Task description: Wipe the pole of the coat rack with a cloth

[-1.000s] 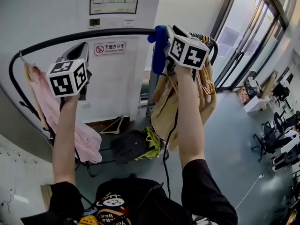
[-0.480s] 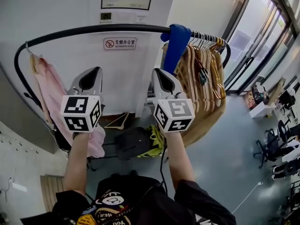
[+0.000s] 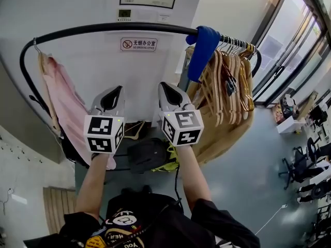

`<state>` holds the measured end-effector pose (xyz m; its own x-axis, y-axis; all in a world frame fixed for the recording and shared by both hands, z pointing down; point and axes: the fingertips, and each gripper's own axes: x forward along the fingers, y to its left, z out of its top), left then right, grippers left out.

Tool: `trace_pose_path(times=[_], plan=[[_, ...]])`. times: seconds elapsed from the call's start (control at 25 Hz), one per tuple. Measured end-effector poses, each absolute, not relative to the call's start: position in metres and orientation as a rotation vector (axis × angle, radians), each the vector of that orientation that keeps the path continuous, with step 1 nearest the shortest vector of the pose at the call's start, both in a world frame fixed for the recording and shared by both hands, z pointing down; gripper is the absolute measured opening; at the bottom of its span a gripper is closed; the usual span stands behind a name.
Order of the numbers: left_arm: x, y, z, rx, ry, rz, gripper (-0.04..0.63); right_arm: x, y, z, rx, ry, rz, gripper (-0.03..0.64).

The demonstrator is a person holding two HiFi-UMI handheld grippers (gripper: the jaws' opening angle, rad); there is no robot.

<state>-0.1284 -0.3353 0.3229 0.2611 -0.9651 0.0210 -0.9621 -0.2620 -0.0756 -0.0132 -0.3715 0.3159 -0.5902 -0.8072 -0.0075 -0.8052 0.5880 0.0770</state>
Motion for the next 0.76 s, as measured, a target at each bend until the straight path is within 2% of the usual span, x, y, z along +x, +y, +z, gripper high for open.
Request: trace_pose_path(times=[0.76], plan=[[-0.120, -0.342, 0.343, -2.521, 1.861, -0.113, 0.003, -0.019, -0.368, 0.338, 1.373, -2.780, -0.046, 0.002]])
